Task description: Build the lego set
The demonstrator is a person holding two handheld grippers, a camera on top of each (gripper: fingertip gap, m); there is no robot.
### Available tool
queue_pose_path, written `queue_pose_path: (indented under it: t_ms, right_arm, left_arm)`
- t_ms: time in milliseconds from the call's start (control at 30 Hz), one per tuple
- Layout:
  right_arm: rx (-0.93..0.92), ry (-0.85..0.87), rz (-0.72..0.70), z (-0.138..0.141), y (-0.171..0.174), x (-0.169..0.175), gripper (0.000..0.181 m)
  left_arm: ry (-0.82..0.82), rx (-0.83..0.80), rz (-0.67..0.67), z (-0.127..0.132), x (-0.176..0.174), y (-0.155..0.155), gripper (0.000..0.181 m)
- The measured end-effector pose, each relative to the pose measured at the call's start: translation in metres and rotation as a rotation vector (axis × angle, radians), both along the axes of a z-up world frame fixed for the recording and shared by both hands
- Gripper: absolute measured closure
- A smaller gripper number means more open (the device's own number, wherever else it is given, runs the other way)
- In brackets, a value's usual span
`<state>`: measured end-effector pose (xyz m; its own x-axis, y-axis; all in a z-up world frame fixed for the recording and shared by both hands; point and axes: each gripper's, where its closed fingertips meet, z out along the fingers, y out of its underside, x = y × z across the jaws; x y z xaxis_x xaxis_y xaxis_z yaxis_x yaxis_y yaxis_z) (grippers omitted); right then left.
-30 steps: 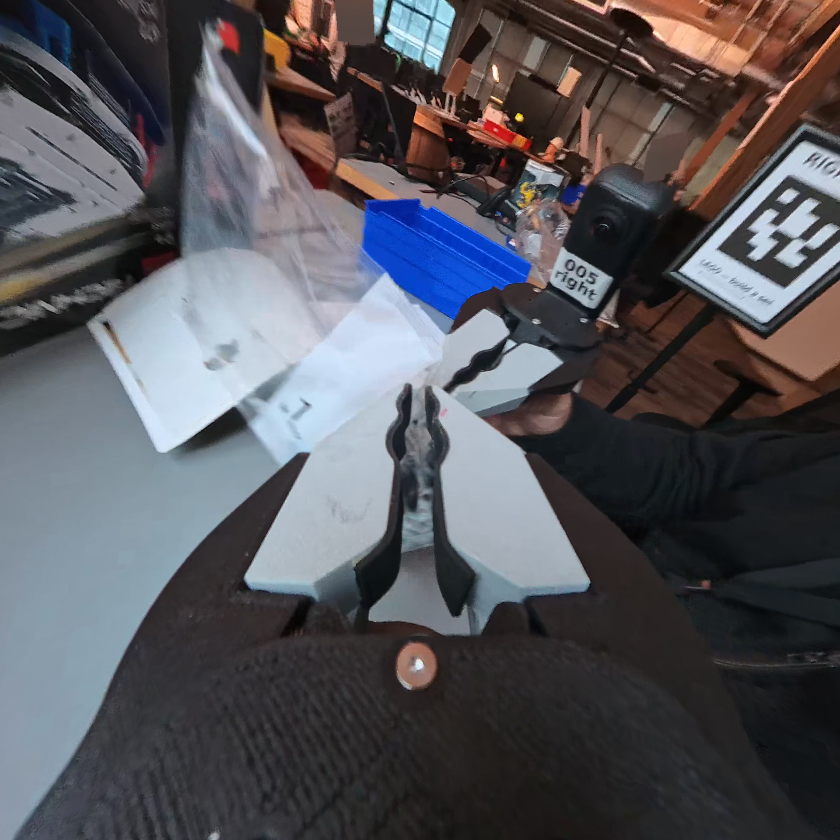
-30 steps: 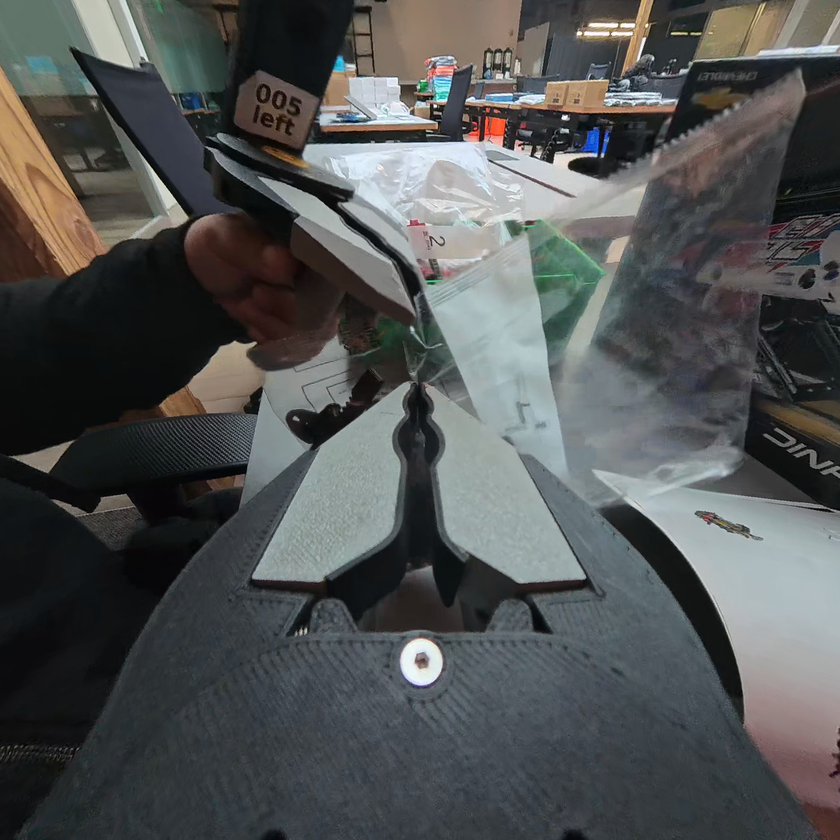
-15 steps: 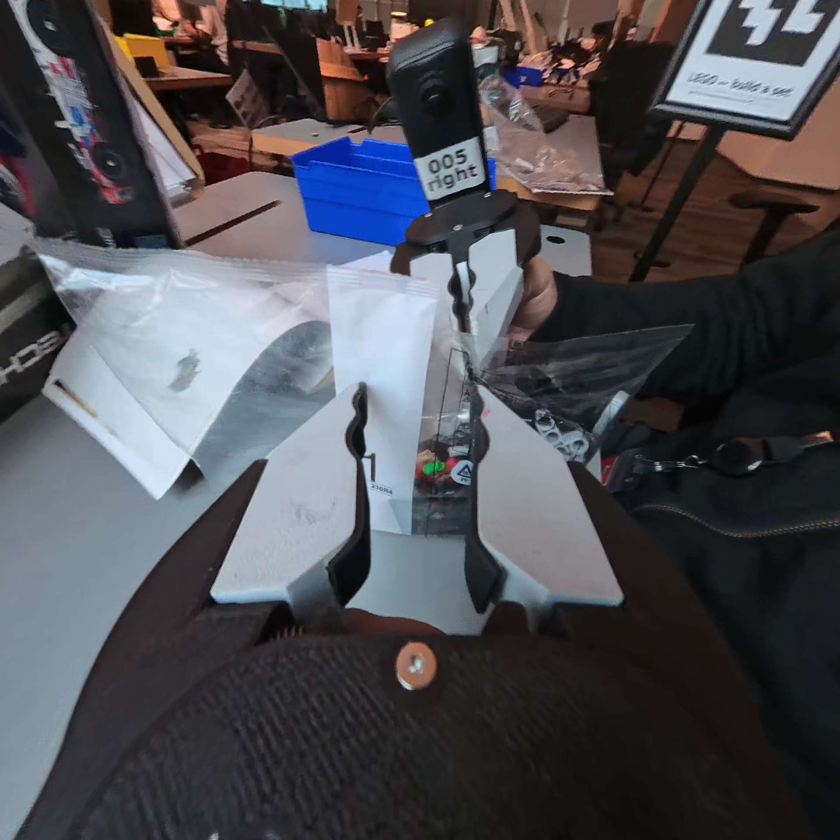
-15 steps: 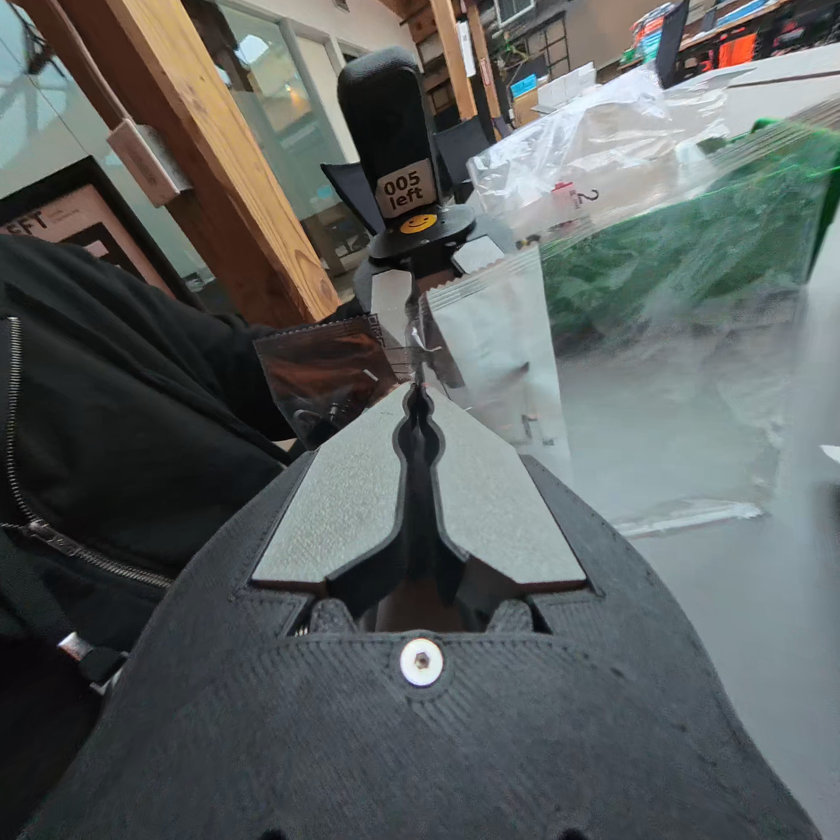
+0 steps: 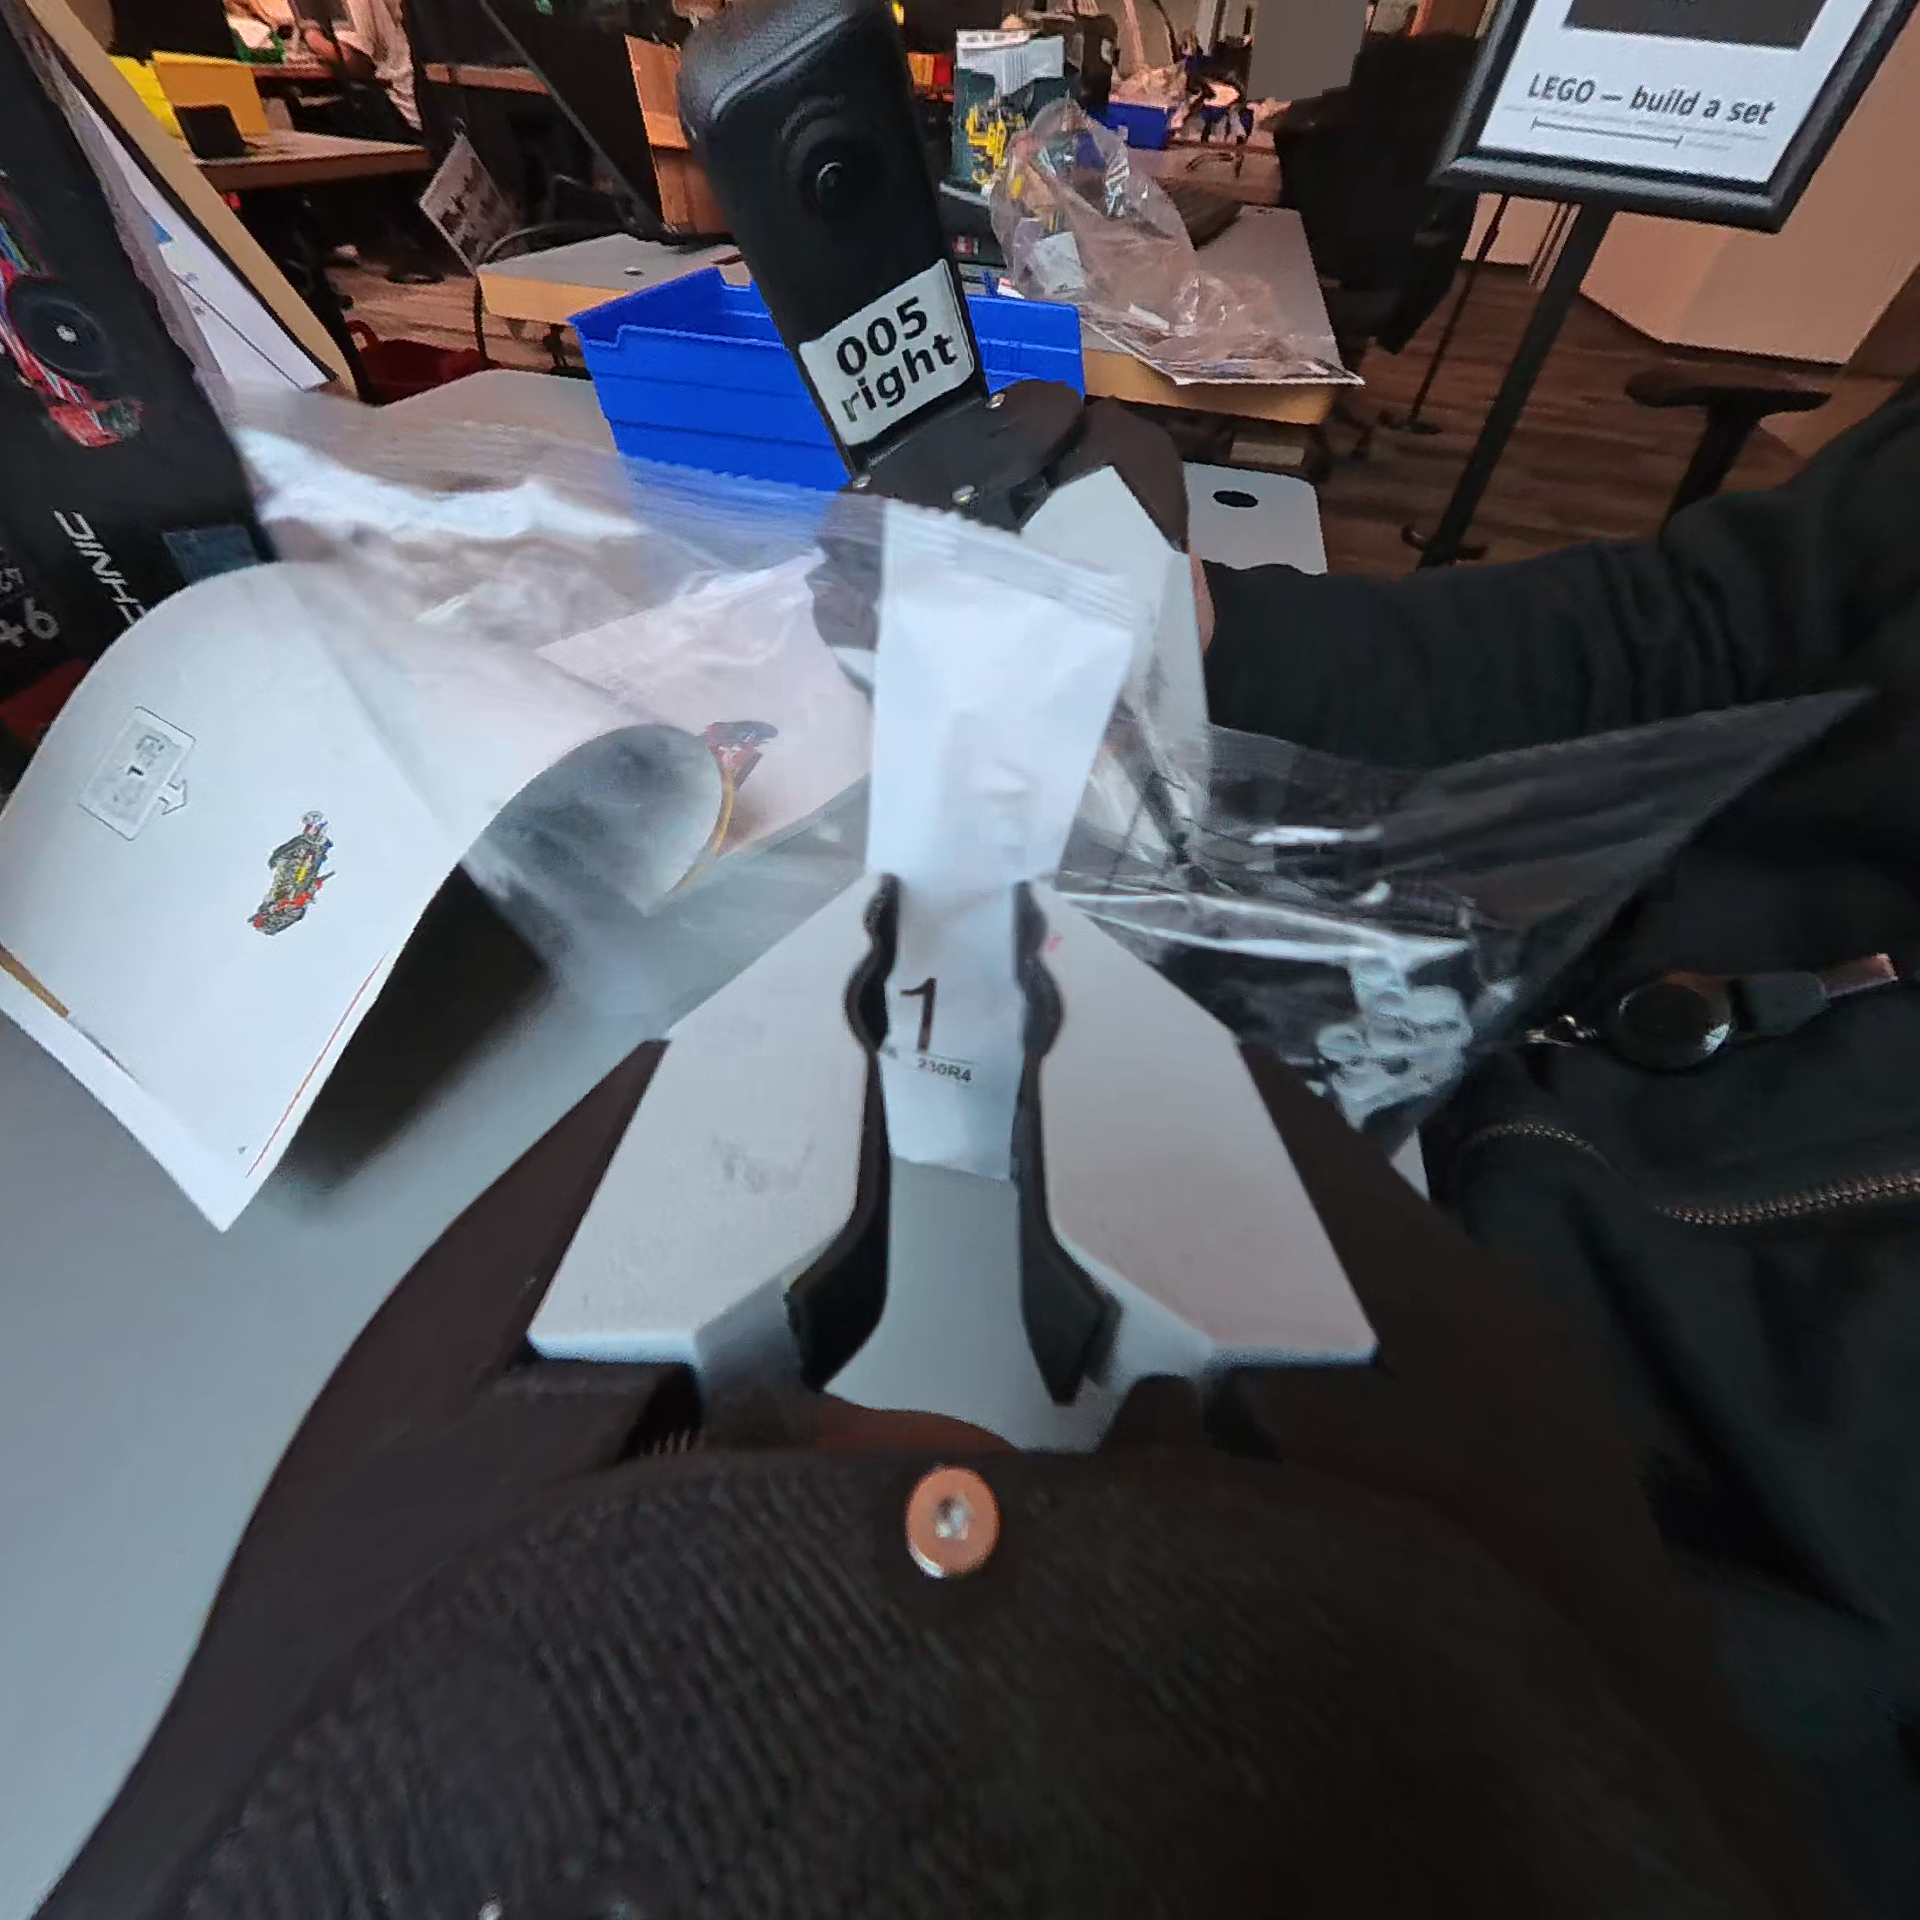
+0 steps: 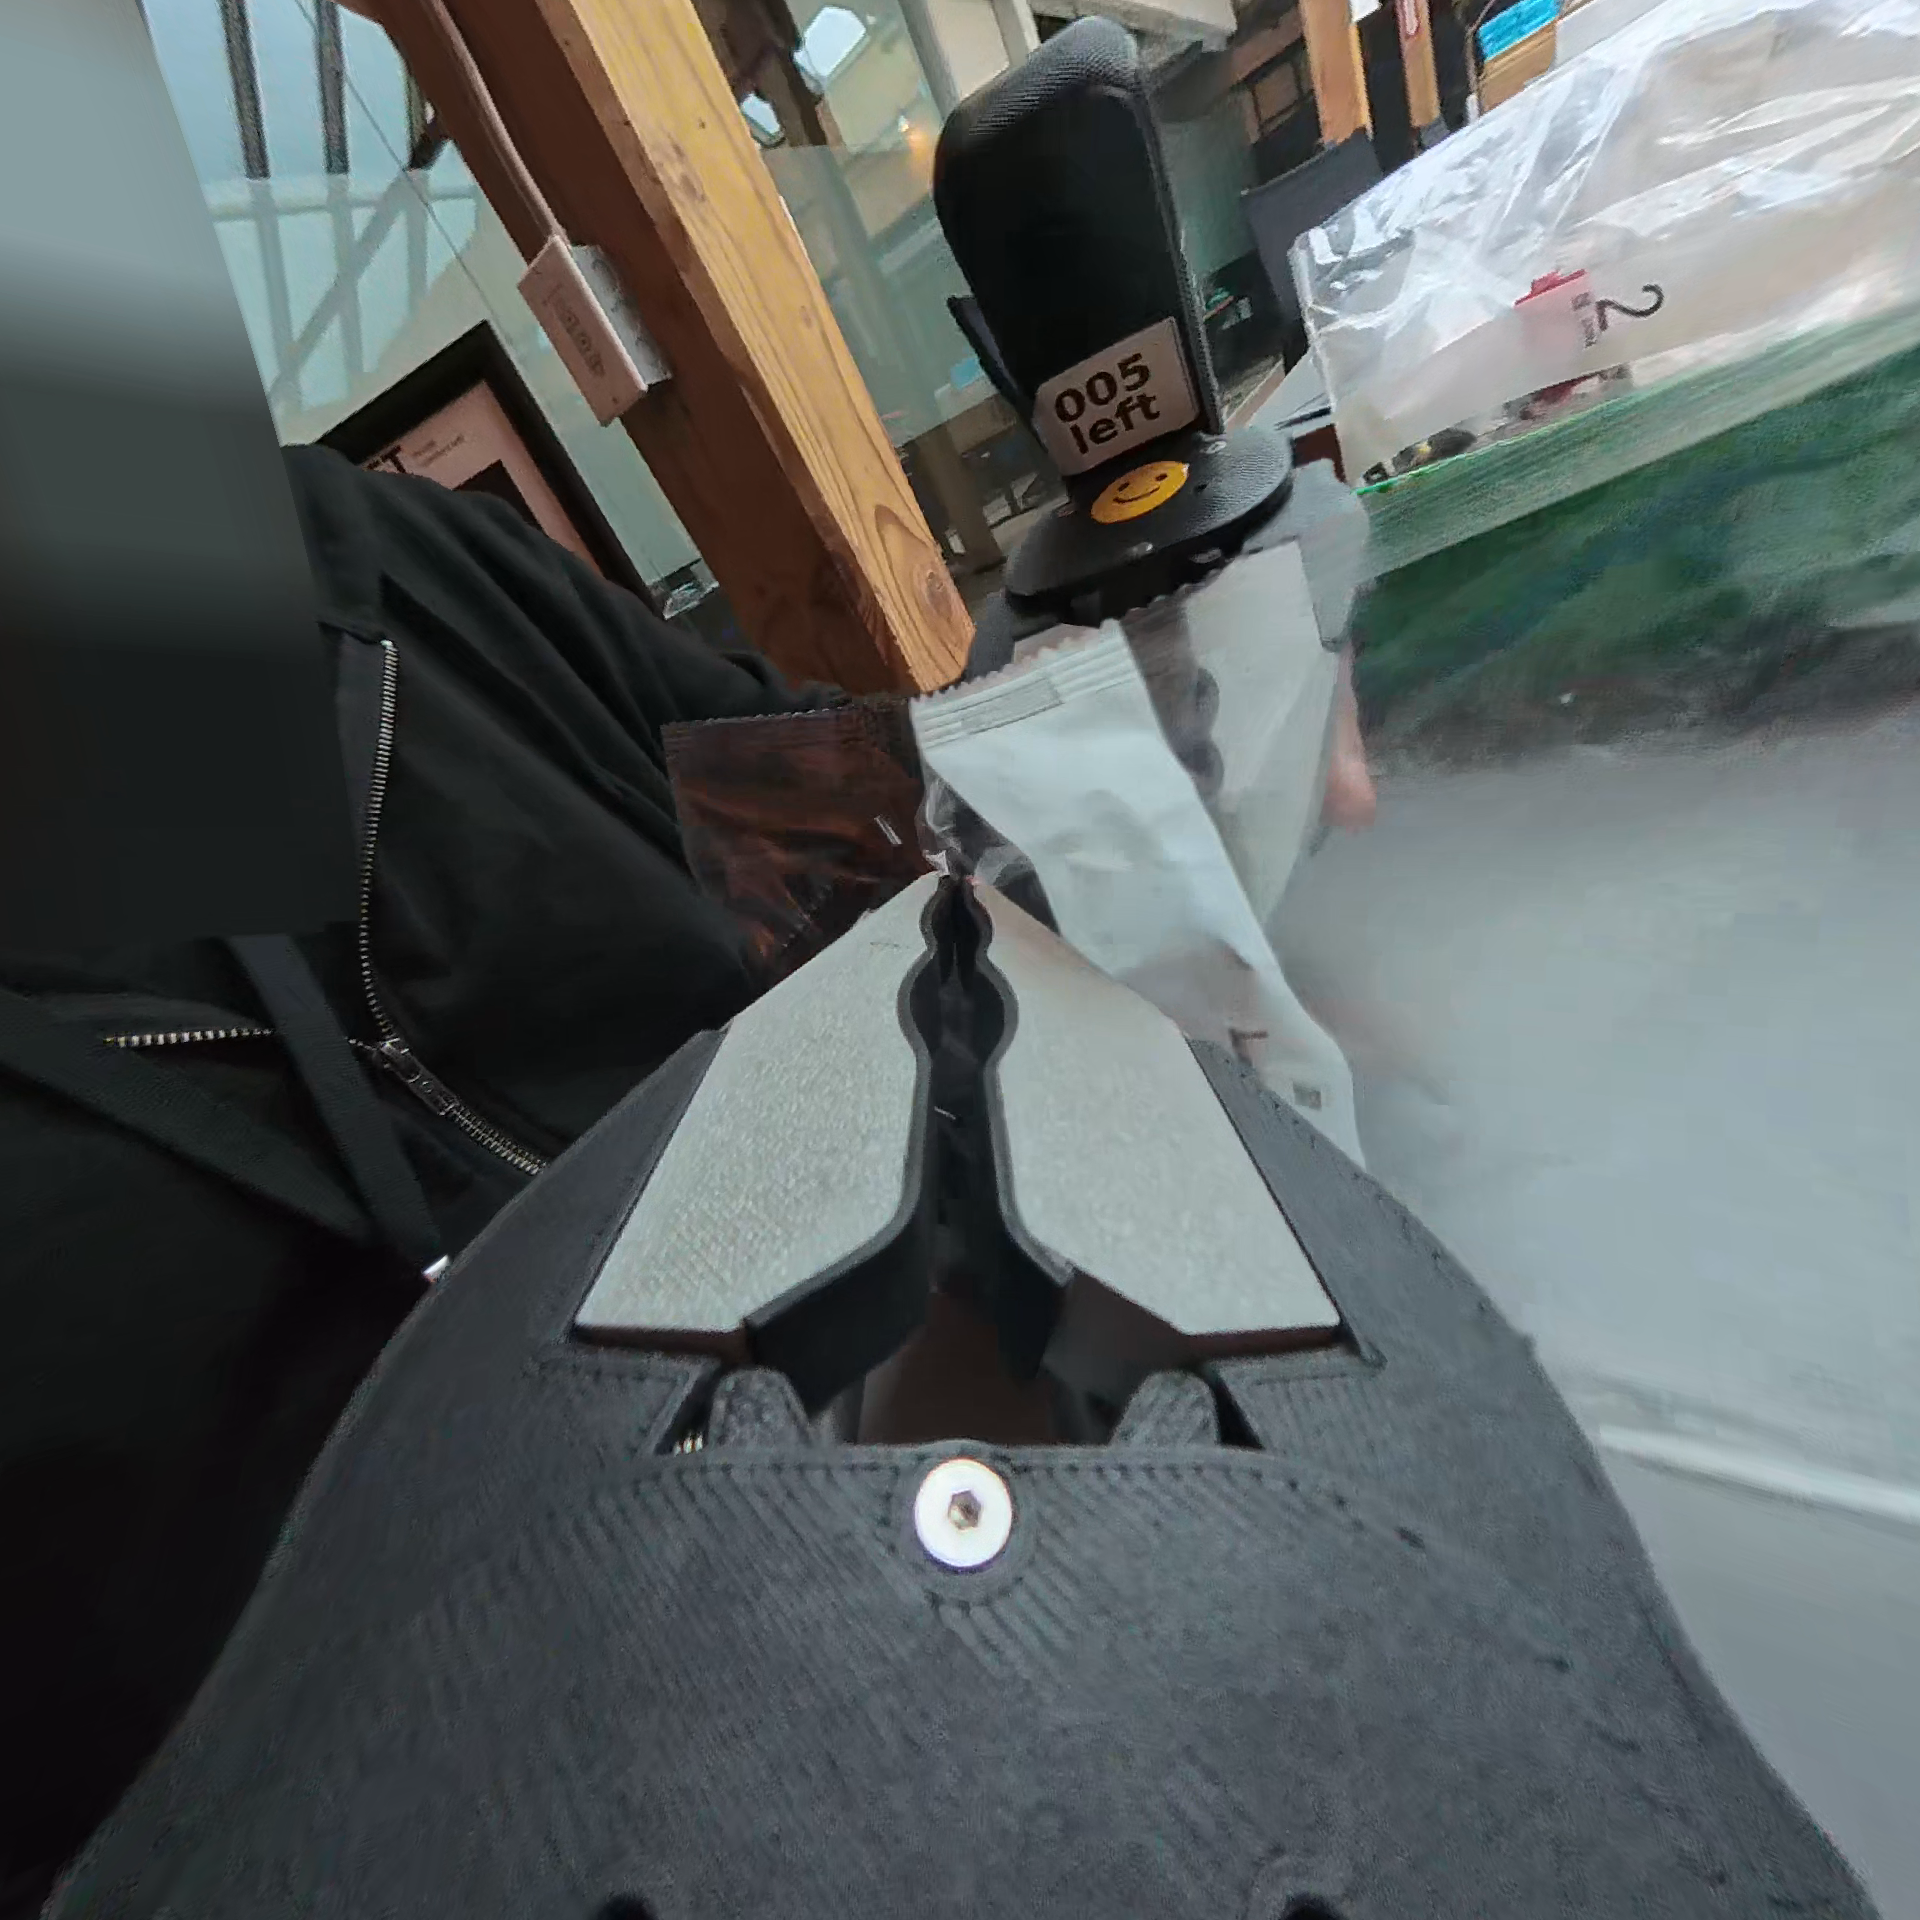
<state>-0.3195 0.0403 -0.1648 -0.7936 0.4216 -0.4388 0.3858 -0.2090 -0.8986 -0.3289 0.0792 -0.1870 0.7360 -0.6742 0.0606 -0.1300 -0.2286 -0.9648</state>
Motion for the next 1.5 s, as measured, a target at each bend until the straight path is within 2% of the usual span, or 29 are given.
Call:
queue_pose_path:
  t_ms: [33,267,300,400,500,533,633,700,733,867,1000,1100,1200,1333,1400,1500]
  right_arm:
    - [-0.002,-0.002,0.01,-0.001,-0.001,0.0,0.181]
    - [0.073,0.043,-0.048,0.003,0.01,0.009,0.181]
    - [0.08,0.049,-0.056,0.004,0.012,0.01,0.181]
    - [0.067,0.049,-0.061,0.005,0.019,0.014,0.181]
    - [0.062,0.054,-0.096,0.01,0.028,0.019,0.181]
    - [0.07,0.057,-0.102,0.012,0.03,0.023,0.18]
    - [0.164,0.012,-0.179,0.009,0.044,0.03,0.159]
    - [0.208,-0.022,-0.318,0.006,0.063,0.024,0.129]
    - [0.219,-0.044,-0.358,0.002,0.067,0.022,0.124]
    - [0.292,-0.087,-0.369,-0.021,0.061,0.018,0.125]
    - [0.262,-0.083,-0.364,-0.023,0.059,0.015,0.128]
    - [0.26,-0.07,-0.35,-0.024,0.058,0.018,0.128]
    - [0.231,-0.082,-0.311,-0.027,0.056,0.021,0.146]
    - [0.244,-0.086,-0.283,-0.034,0.053,0.022,0.15]
    - [0.245,-0.086,-0.271,-0.034,0.052,0.024,0.155]
    - [0.266,-0.07,-0.285,-0.033,0.053,0.023,0.161]
  left_arm:
    - [-0.008,0.002,0.02,-0.001,-0.001,0.003,0.18]
    - [-0.055,-0.034,0.043,-0.005,-0.012,0.002,0.181]
    - [-0.06,-0.031,0.029,-0.005,-0.011,0.0,0.177]
    - [-0.059,-0.041,0.054,-0.004,-0.01,0.002,0.12]
    - [0.003,-0.032,0.074,-0.008,-0.005,0.006,0.106]
    - [0.02,-0.024,0.072,-0.008,-0.002,0.007,0.107]
    - [0.018,-0.02,0.044,-0.008,0.008,0.012,0.111]
    - [-0.008,-0.026,0.025,-0.007,0.014,0.015,0.112]
    - [-0.024,-0.029,0.02,-0.006,0.016,0.018,0.113]
    - [-0.045,-0.051,-0.012,-0.009,0.027,0.033,0.122]
    - [-0.018,-0.08,-0.037,-0.016,0.033,0.037,0.132]
    - [0.008,-0.087,-0.04,-0.02,0.036,0.039,0.129]
    - [0.061,-0.083,-0.042,-0.027,0.039,0.041,0.12]
    - [0.146,-0.027,-0.029,-0.031,0.047,0.042,0.146]
    - [0.152,-0.017,-0.022,-0.031,0.047,0.043,0.168]
    - [0.113,-0.04,-0.037,-0.031,0.046,0.04,0.176]
